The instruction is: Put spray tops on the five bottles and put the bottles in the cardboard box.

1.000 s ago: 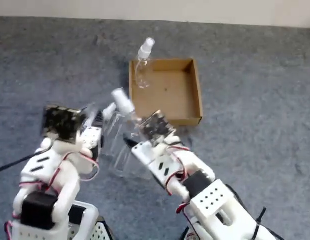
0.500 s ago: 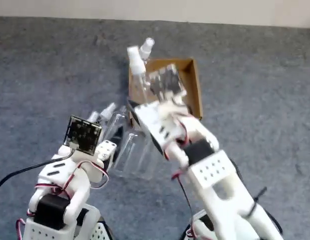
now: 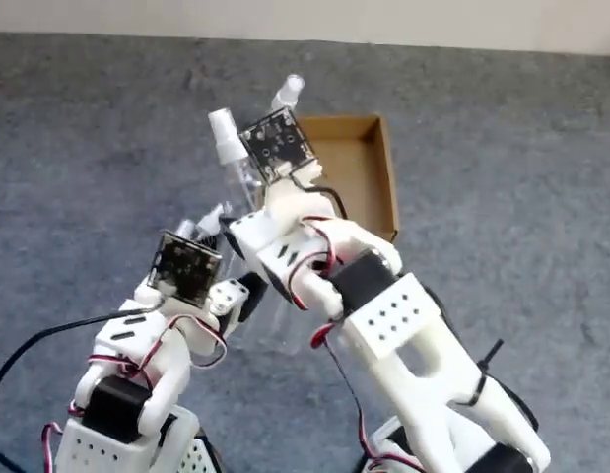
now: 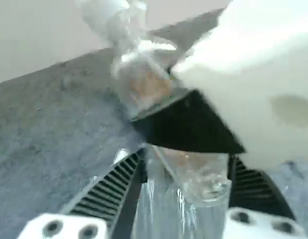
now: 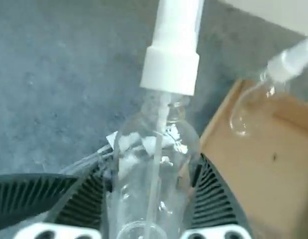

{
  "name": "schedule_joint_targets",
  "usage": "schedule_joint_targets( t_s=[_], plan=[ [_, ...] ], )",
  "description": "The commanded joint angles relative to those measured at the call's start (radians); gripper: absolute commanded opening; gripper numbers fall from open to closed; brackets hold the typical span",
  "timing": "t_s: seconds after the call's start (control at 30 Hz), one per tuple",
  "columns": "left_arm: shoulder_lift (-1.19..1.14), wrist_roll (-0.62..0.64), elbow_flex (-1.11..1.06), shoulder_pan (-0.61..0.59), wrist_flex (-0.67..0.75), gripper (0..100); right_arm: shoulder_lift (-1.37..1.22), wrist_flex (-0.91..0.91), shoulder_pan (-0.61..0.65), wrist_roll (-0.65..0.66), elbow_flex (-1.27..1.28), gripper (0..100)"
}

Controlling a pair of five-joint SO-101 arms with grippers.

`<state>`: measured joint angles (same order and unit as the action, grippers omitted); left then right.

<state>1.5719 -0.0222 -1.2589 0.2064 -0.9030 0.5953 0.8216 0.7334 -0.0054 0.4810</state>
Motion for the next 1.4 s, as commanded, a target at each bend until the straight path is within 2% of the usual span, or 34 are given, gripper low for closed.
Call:
schedule_joint_targets(
  t_s=[0.0,0.27,0.4,0.53,0.63,0.8,0.93,1.17,1.37],
  plan=[
    [-0.002,-0.012,-0.004,-0.061,0.058,20,0.12,0.056,0.015,0.051,-0.062,0.4],
    [-0.004,-0.011,-0.015,-0.059,0.061,20,0.186,0.143,0.01,0.061,-0.067,0.4],
    [0.002,-0.011,-0.016,-0.065,0.055,20,0.177,0.122,-0.099,0.064,-0.068,0.4],
    [0.007,-0.009,-0.019,-0.068,0.055,20,0.13,-0.001,-0.259,0.138,-0.068,0.4],
    [0.007,-0.008,-0.05,-0.087,0.061,16,0.048,-0.114,-0.351,0.153,-0.068,0.4],
    [0.007,-0.006,-0.061,-0.13,0.063,1,-0.147,-0.331,-0.398,0.152,-0.07,0.4],
    [0.007,-0.006,-0.067,-0.131,0.075,0,-0.323,-0.423,-0.398,0.152,-0.147,0.4],
    [0.007,-0.006,-0.068,-0.125,0.075,0,-0.657,-0.42,-0.44,0.147,-0.455,0.4],
    [0.007,-0.006,-0.104,-0.125,0.124,0,-0.789,-0.423,-0.473,0.146,-0.595,0.4]
  ],
)
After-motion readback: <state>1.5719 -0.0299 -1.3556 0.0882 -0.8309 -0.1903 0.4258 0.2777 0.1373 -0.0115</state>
